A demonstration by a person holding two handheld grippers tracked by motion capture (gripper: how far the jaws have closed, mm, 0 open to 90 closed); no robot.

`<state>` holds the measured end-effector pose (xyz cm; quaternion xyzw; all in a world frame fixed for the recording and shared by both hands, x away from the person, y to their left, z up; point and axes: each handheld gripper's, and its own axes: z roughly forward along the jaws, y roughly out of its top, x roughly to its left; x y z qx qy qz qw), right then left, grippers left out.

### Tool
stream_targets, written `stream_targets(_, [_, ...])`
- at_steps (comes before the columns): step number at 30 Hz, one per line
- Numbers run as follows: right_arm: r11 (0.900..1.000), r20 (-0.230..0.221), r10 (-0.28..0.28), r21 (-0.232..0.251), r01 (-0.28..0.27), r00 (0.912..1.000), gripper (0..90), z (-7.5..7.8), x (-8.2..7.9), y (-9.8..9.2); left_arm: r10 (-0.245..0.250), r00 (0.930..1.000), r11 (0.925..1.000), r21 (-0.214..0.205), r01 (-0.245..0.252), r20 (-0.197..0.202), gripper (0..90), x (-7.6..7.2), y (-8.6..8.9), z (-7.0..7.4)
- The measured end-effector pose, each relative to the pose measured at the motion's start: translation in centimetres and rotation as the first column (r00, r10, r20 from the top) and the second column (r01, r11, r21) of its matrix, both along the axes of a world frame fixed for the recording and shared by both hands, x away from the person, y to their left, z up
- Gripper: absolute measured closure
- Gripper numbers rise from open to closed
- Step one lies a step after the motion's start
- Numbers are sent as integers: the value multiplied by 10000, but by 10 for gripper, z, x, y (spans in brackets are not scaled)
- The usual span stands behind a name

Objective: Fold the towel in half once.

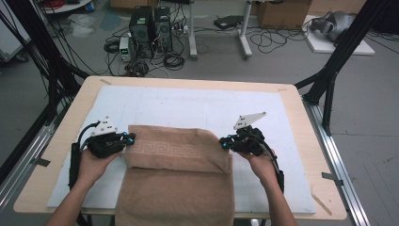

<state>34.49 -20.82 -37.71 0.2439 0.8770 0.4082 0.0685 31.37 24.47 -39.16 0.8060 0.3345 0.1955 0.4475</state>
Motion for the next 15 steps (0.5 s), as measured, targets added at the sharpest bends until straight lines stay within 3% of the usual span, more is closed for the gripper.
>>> stream_targets(7, [9968, -46, 785, -145, -785, 9969, 838, 5, -38, 0, -627, 9979, 9970, -467, 620, -136, 864, -45, 14, -5])
stream_targets(12, [9869, -223, 1587, -252, -1592, 9871, 836, 1, -75, -4, -1241, 9922, 9907, -570, 1233, -99, 853, -87, 20, -13])
stream_targets(15, [9813, -356, 1917, -105, -1922, 9808, 777, 1, -88, -7, -1216, 9926, 9908, -592, 1216, 36, 713, -100, 24, -8])
